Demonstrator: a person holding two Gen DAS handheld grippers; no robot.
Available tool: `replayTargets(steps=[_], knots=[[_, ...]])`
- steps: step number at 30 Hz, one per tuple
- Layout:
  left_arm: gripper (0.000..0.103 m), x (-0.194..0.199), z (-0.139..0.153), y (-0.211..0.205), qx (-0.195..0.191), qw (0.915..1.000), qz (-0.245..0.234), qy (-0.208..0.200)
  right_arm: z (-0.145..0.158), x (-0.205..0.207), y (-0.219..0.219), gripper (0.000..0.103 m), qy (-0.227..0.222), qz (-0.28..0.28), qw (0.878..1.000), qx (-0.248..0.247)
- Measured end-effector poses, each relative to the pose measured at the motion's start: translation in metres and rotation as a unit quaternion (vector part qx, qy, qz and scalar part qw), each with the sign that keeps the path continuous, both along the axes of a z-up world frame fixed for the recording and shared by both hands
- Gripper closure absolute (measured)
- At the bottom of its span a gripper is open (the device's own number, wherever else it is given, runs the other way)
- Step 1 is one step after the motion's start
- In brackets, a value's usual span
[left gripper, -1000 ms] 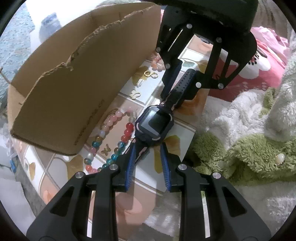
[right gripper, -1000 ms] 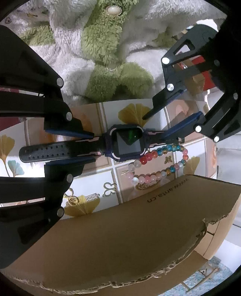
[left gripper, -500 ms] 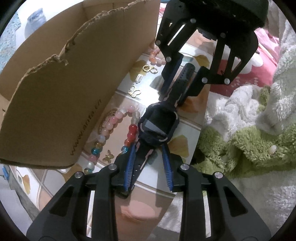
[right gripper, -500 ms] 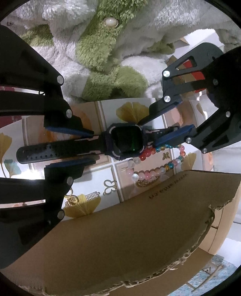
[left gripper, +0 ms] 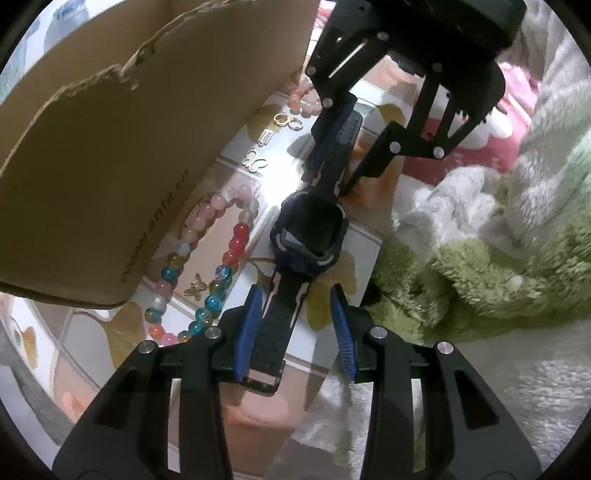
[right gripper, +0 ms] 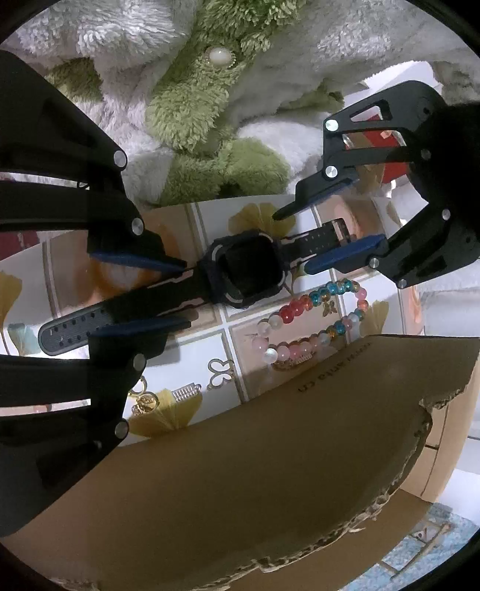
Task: Organize jewelry
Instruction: 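Close the left tool on one strap while the right tool grips the other strap, then lift the smartwatch with both tools and lower it into the cardboard box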
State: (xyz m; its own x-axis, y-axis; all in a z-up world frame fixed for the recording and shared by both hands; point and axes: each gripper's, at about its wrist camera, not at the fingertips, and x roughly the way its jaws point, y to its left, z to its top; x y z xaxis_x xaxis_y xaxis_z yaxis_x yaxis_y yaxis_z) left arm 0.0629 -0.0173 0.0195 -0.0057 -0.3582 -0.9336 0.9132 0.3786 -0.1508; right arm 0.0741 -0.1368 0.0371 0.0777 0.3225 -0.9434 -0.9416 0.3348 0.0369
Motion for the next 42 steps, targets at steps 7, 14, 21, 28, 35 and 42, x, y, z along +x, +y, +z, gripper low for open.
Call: replayTargets(steps=[7, 14, 21, 28, 35, 42], knots=[[0.068, -0.019, 0.000, -0.019, 0.028, 0.9953, -0.055, -0.075, 0.003, -0.006, 0.018, 0.078, -0.015, 0.033, 0.999, -0.009], [0.079, -0.022, -0.002, -0.017, 0.039, 0.9950, -0.057, -0.072, 0.005, -0.001, 0.021, 0.078, 0.006, 0.020, 1.000, -0.015], [0.082, -0.022, -0.003, -0.016, 0.031, 0.9955, -0.045, -0.077, 0.007, 0.000, 0.027, 0.080, 0.002, 0.000, 1.000, -0.025], [0.082, -0.038, 0.020, -0.008, 0.028, 0.9917, -0.050, -0.115, 0.021, -0.015, 0.025, 0.081, -0.034, 0.005, 0.999, -0.037], [0.082, -0.052, 0.068, -0.016, 0.026, 0.9816, -0.059, -0.180, 0.072, -0.032, 0.026, 0.082, -0.100, -0.007, 0.994, -0.034], [0.082, -0.054, 0.153, -0.024, 0.025, 0.9532, -0.083, -0.290, 0.149, -0.035, 0.015, 0.082, -0.209, -0.016, 0.977, -0.039]])
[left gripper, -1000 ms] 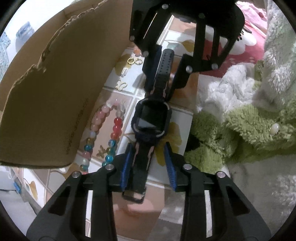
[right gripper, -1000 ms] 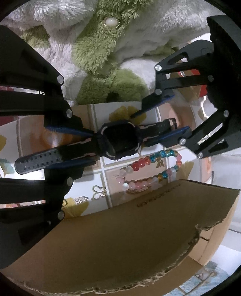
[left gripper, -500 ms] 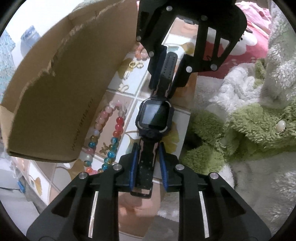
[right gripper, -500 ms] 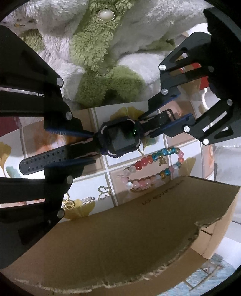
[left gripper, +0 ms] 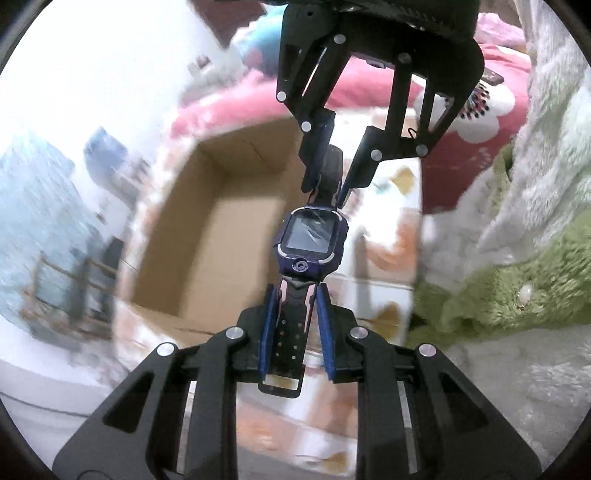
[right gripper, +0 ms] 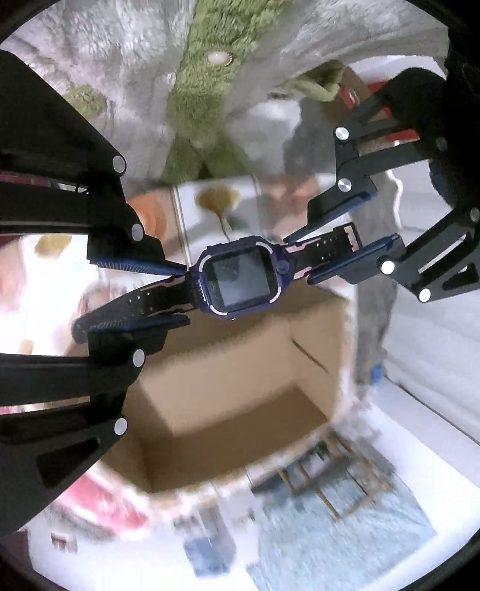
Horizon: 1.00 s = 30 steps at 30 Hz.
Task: Organize jewelry
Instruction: 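Lift the smartwatch with both tools and lower it into the cardboard box, then open both tools to release the watch and withdraw from the box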
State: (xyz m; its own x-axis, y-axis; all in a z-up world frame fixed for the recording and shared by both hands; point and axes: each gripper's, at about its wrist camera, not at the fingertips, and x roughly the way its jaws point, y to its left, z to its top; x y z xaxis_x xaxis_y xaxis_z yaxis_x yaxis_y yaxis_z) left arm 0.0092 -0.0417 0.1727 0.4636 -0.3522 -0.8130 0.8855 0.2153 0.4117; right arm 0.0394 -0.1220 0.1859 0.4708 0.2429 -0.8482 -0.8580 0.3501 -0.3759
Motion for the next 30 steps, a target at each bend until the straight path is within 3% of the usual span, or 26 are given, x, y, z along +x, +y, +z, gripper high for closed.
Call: replayTargets(steps=[3, 8, 12, 20, 26, 30], knots=[[0.082, 0.012, 0.022, -0.005, 0.010, 0.9990, -0.009, -0.042, 0.026, 0.010, -0.004, 0.082, -0.047, -0.001, 0.999, -0.008], [0.082, 0.069, 0.027, -0.011, 0.028, 0.9978, 0.003, -0.060, 0.022, 0.054, -0.016, 0.082, -0.059, -0.003, 0.998, -0.012], [0.082, 0.113, -0.006, -0.017, 0.043, 0.9982, 0.012, -0.039, -0.007, 0.112, -0.017, 0.082, -0.017, 0.007, 1.000, -0.018], [0.081, 0.198, -0.069, -0.016, 0.063, 0.9960, 0.047, 0.043, -0.074, 0.199, -0.013, 0.081, 0.063, 0.026, 0.997, -0.031], [0.079, 0.227, -0.109, -0.019, 0.096, 0.9913, 0.074, 0.052, -0.103, 0.223, -0.001, 0.080, 0.087, 0.021, 0.995, -0.049], [0.079, 0.231, -0.114, -0.011, 0.095, 0.9884, 0.100, 0.063, -0.112, 0.218, 0.002, 0.078, 0.080, 0.018, 0.994, -0.070]])
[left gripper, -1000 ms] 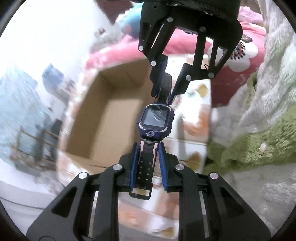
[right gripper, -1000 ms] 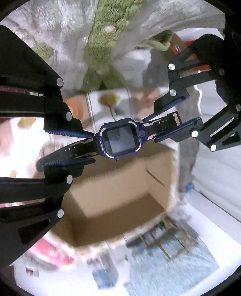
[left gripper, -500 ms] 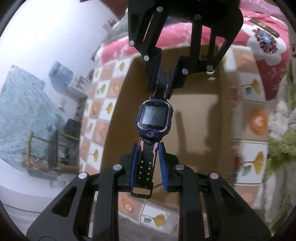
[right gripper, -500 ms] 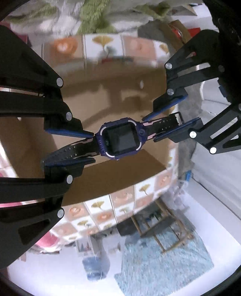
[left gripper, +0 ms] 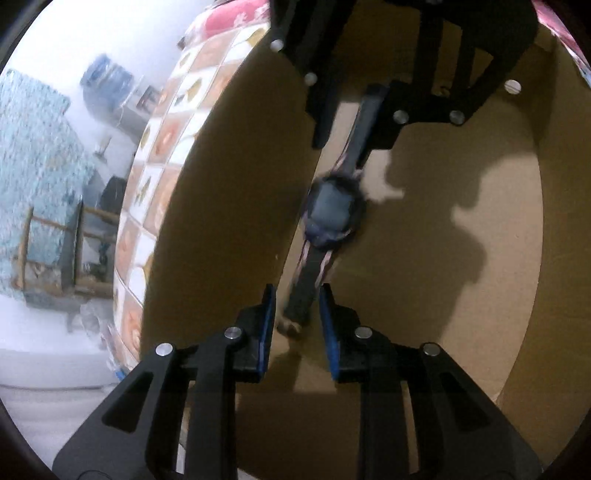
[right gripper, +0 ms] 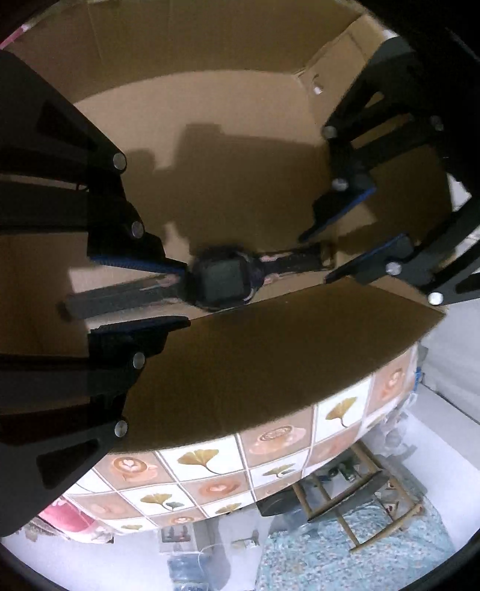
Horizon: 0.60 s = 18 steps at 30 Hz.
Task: Organize jewelry
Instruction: 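Open both tools to release the watch and withdraw from the box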
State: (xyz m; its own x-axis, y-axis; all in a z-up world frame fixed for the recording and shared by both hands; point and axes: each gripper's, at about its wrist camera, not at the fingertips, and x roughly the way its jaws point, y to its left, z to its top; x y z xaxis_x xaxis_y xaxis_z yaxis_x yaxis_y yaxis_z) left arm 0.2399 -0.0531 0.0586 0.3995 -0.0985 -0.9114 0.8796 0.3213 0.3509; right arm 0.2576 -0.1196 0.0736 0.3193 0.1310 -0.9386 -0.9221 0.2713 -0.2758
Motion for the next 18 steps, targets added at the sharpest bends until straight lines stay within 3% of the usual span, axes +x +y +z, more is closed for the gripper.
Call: replayTargets(steps=[3, 9, 12, 14, 18], knots=[[0.070, -0.005, 0.007, 0.005, -0.009, 0.9998, 0.017, -0.008, 0.005, -0.008, -0.001, 0.071, -0.010, -0.001, 1.000, -0.004], [0.053, -0.023, 0.050, 0.024, -0.076, 0.9945, 0.060, -0.039, 0.046, -0.028, -0.023, 0.065, -0.055, -0.042, 0.997, 0.022], [0.045, -0.046, 0.083, 0.041, -0.135, 0.9842, 0.099, -0.059, 0.085, -0.056, -0.040, 0.058, -0.082, -0.082, 0.990, 0.080], [0.033, -0.066, 0.101, 0.051, -0.169, 0.9759, 0.119, -0.071, 0.113, -0.090, -0.053, 0.050, -0.099, -0.112, 0.979, 0.138], [0.018, -0.131, 0.125, 0.065, -0.225, 0.9571, 0.150, -0.104, 0.134, -0.157, -0.068, 0.039, -0.096, -0.150, 0.957, 0.231]])
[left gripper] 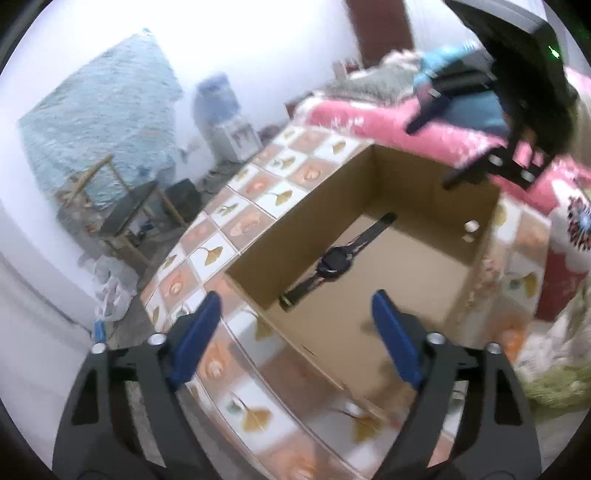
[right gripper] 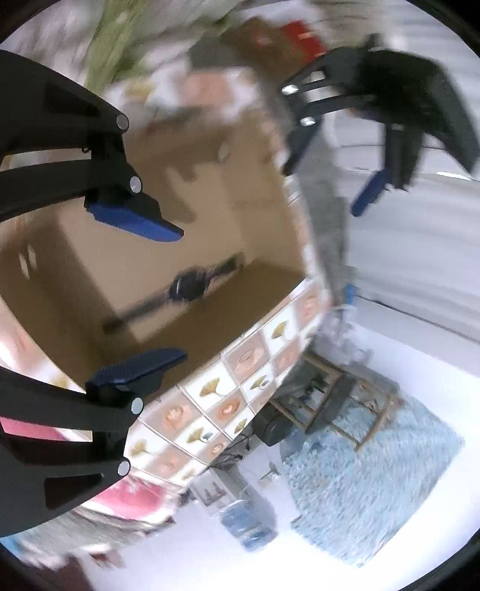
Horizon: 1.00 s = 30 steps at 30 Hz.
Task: Organize jewelry
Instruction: 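Open both tools to release the watch and withdraw from the box, then move the left tool to the multicolour bead bracelet and close on it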
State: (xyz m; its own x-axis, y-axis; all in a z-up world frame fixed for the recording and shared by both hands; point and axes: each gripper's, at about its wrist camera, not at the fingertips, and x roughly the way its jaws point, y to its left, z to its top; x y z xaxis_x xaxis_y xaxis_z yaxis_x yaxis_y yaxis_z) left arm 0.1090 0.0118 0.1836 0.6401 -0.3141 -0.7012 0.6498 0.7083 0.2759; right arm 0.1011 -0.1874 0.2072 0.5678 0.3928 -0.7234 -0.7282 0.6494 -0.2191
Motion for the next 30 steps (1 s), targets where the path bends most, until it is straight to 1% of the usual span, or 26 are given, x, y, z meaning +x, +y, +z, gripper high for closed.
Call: replayTargets(steps=[1, 2, 3, 4, 5, 6, 7, 8, 9, 10, 11, 12, 13, 15, 16, 17, 18, 20, 21, 23, 25, 27, 29, 30], knots=[[0.017, -0.014, -0.001, 0.001, -0.006, 1.0000, 0.005, -0.003, -0.002, -0.017, -0.001, 0.037, 0.010, -0.007, 1.000, 0.026], [0.014, -0.030, -0.004, 0.003, -0.011, 0.9999, 0.010, -0.004, -0.010, -0.038, -0.002, 0.035, 0.031, -0.019, 0.998, 0.055], [0.013, -0.049, -0.012, 0.003, -0.015, 0.9997, 0.017, 0.002, -0.017, -0.045, -0.001, 0.034, 0.051, -0.029, 0.996, 0.075], [0.013, -0.063, -0.021, 0.003, -0.018, 0.9995, 0.024, 0.012, -0.030, -0.053, -0.003, 0.034, 0.079, -0.047, 0.991, 0.095], [0.013, -0.078, -0.037, 0.000, -0.019, 0.9986, 0.040, 0.030, -0.046, -0.059, -0.003, 0.034, 0.107, -0.070, 0.986, 0.107], [0.013, -0.085, -0.049, -0.002, -0.018, 0.9975, 0.051, 0.045, -0.073, -0.064, -0.001, 0.034, 0.144, -0.117, 0.977, 0.107], [0.013, -0.093, -0.066, -0.005, -0.016, 0.9954, 0.066, 0.067, -0.088, -0.065, 0.001, 0.034, 0.160, -0.144, 0.972, 0.098], [0.013, -0.100, -0.086, -0.011, -0.005, 0.9927, 0.083, 0.087, -0.106, -0.066, 0.003, 0.034, 0.176, -0.176, 0.965, 0.082], [0.013, -0.102, -0.101, -0.015, 0.003, 0.9904, 0.099, 0.097, -0.124, -0.067, 0.007, 0.034, 0.191, -0.207, 0.957, 0.064], [0.013, -0.103, -0.118, -0.018, 0.002, 0.9856, 0.125, 0.114, -0.137, -0.068, 0.010, 0.034, 0.194, -0.230, 0.952, 0.049], [0.013, -0.101, -0.131, -0.020, -0.006, 0.9805, 0.141, 0.137, -0.145, -0.069, 0.013, 0.034, 0.197, -0.248, 0.948, 0.041], [0.013, -0.099, -0.141, -0.022, -0.014, 0.9768, 0.150, 0.152, -0.150, -0.071, 0.014, 0.034, 0.202, -0.258, 0.944, 0.042], [0.013, -0.096, -0.150, -0.021, -0.031, 0.9711, 0.168, 0.167, -0.153, -0.069, 0.015, 0.034, 0.208, -0.266, 0.940, 0.045], [0.013, -0.092, -0.164, -0.019, -0.043, 0.9621, 0.197, 0.183, -0.160, -0.067, 0.018, 0.034, 0.209, -0.286, 0.934, 0.039], [0.013, -0.091, -0.169, -0.021, -0.041, 0.9601, 0.202, 0.189, -0.164, -0.066, 0.019, 0.034, 0.210, -0.291, 0.933, 0.036], [0.012, -0.092, -0.173, -0.023, -0.039, 0.9599, 0.202, 0.190, -0.169, -0.066, 0.019, 0.034, 0.213, -0.297, 0.930, 0.035], [0.012, -0.096, -0.172, -0.021, -0.043, 0.9609, 0.203, 0.183, -0.172, -0.067, 0.018, 0.034, 0.212, -0.302, 0.929, 0.033], [0.010, -0.095, -0.173, -0.021, -0.047, 0.9597, 0.208, 0.183, -0.173, -0.068, 0.024, 0.034, 0.190, -0.298, 0.935, 0.018], [0.008, -0.093, -0.174, -0.019, -0.053, 0.9569, 0.215, 0.188, -0.173, -0.068, 0.027, 0.034, 0.176, -0.293, 0.940, 0.014], [0.008, -0.095, -0.174, -0.020, -0.054, 0.9564, 0.221, 0.183, -0.174, -0.066, 0.028, 0.034, 0.173, -0.293, 0.940, 0.015], [0.008, -0.093, -0.174, -0.020, -0.053, 0.9556, 0.223, 0.185, -0.176, -0.063, 0.023, 0.028, 0.181, -0.303, 0.935, 0.023], [0.008, -0.090, -0.176, -0.026, -0.051, 0.9549, 0.224, 0.188, -0.178, -0.057, 0.017, 0.014, 0.184, -0.313, 0.932, 0.019], [0.007, -0.089, -0.176, -0.026, -0.047, 0.9539, 0.228, 0.190, -0.182, -0.049, 0.015, 0.007, 0.191, -0.322, 0.927, 0.021], [0.007, -0.087, -0.176, -0.026, -0.047, 0.9536, 0.228, 0.191, -0.180, -0.045, 0.008, 0.007, 0.190, -0.326, 0.926, 0.024]])
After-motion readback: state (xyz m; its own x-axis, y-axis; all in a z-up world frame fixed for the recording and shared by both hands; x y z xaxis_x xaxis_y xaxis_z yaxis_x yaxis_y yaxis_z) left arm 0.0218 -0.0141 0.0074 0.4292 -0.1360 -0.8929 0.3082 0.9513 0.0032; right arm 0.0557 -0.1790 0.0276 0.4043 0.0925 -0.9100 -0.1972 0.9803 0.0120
